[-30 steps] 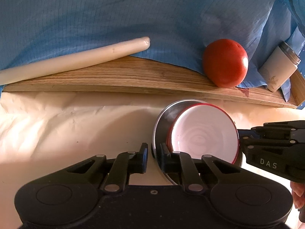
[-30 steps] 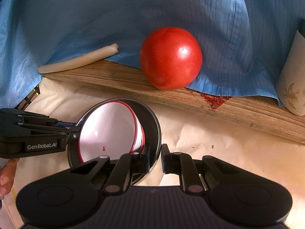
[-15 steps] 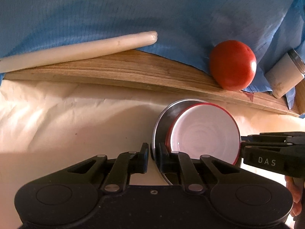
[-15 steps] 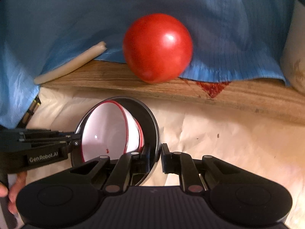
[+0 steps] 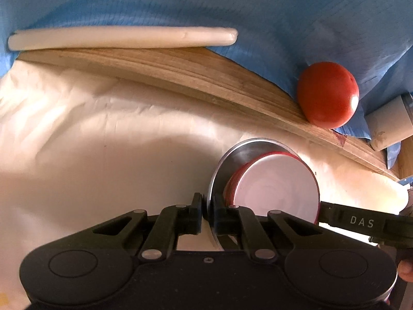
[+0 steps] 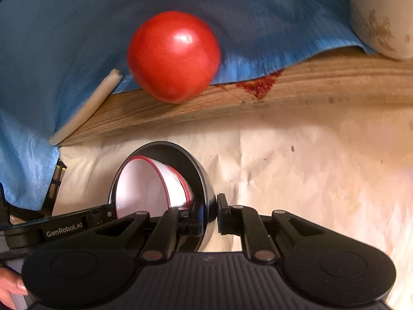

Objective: Organize plates and bowls
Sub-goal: 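Lift the steel bowl stack with both grippers toward the steel plates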

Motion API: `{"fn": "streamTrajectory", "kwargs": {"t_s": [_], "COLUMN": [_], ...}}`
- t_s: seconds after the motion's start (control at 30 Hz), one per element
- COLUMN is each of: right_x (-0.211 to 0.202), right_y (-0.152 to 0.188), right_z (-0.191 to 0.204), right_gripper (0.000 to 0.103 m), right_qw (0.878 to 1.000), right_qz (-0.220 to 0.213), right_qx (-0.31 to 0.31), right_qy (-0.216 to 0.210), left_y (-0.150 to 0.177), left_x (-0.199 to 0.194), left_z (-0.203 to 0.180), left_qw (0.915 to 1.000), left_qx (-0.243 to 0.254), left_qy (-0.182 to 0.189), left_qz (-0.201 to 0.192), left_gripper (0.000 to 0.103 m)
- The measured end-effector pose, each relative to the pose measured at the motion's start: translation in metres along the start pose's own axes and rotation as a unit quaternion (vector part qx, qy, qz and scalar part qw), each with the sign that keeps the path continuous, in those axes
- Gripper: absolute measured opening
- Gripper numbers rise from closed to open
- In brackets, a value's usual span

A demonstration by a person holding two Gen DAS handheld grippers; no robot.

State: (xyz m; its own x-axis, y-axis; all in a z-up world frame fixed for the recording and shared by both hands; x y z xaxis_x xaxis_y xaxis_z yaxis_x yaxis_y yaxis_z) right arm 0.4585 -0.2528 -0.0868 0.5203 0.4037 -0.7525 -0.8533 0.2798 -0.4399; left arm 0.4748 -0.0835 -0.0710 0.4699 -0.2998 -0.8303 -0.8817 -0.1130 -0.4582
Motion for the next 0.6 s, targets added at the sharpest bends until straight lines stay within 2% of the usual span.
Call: {"fn": "streamTrajectory", "kwargs": {"t_s": [0.2,0.6], "right_x": [-0.01,-0.035], "right_y": [0.006,0.011], "right_z": [-0.008,-0.004], "right_gripper": [0.011,0.011], "right_qw": [1.0,1.0], "right_qz": [0.005,-0.011], "right_qx": [0.011,0.008], "right_qy": [-0.002,-0.005], "left_y": [0.006,0.009], "left_x": [-0.008,-0.036], "left_z": [-0.006,-0.012], "left_qw": [1.0,0.9999], "left_qx": [-0.006,0.002], "left_qy": [0.0,0.005], "left_qz": [0.002,-0.012], "left_gripper": [0.006,0.006]}}
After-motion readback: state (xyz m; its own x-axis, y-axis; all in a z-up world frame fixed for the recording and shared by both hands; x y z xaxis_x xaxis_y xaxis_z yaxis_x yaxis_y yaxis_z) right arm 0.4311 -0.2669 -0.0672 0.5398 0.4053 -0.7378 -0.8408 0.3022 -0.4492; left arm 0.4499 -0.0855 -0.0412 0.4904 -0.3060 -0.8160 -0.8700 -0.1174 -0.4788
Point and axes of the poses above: each gripper's, at about its wrist camera, not at the fingertips, and x roughly the way its jaws point, z to its left, y to its underside, the point moved 9 cm from there along x, roughly the way its jaws point, and after that the axes turned 8 degrees about -z, right-handed, at the moved point
